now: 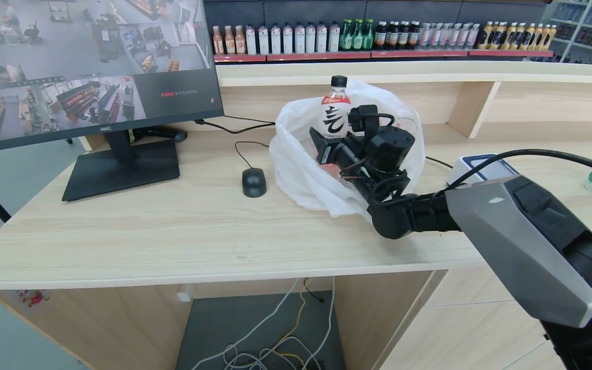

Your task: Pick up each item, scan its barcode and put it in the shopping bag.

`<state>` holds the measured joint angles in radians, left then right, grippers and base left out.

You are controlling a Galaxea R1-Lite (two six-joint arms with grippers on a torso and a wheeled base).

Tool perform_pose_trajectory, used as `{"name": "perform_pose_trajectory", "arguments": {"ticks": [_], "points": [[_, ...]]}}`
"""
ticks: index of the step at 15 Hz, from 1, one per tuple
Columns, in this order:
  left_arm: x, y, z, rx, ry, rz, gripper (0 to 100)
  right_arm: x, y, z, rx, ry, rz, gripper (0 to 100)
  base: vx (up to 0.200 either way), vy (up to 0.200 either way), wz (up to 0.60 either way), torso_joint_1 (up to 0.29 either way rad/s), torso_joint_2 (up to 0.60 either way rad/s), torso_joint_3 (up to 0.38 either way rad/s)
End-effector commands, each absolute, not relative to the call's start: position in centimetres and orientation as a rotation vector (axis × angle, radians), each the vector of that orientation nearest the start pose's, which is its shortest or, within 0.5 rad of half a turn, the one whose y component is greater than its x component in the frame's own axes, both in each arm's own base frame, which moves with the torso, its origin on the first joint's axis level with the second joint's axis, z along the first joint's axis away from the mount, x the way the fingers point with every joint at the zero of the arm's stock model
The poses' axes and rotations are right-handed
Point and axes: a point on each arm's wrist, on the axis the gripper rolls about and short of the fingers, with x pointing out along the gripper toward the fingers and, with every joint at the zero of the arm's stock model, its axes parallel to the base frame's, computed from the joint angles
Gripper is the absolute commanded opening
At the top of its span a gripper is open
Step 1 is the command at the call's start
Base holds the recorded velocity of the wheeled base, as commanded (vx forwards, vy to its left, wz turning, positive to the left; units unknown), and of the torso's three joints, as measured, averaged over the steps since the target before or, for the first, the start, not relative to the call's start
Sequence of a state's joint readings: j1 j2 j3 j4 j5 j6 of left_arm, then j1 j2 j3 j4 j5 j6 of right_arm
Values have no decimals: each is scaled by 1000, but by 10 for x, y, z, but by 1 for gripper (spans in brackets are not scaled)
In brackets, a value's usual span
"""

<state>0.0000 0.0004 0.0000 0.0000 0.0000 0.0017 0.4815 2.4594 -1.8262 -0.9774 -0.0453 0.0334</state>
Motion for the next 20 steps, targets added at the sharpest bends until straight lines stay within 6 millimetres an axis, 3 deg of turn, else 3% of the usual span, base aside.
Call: {"name": "perform_pose_trajectory", "arguments": {"ticks": [1, 7, 12, 19, 20], "points": [[-23, 0, 75, 2, 0, 0, 100, 458, 238, 175, 119, -312, 437, 0, 0, 0, 0, 0, 0, 0], [-23, 0, 75, 2, 0, 0, 100, 457, 240, 174, 121, -323, 441, 0, 0, 0, 0, 0, 0, 0], [-23, 0, 75, 2, 0, 0, 100, 451, 238, 189, 130, -349, 444, 0, 0, 0, 0, 0, 0, 0], [-23, 0, 75, 2, 0, -2, 100, 443, 238, 182, 120, -304, 451, 0, 0, 0, 0, 0, 0, 0], [-23, 0, 75, 2, 0, 0, 100, 443, 237, 181, 124, -298, 450, 100, 0, 0, 0, 0, 0, 0]]}}
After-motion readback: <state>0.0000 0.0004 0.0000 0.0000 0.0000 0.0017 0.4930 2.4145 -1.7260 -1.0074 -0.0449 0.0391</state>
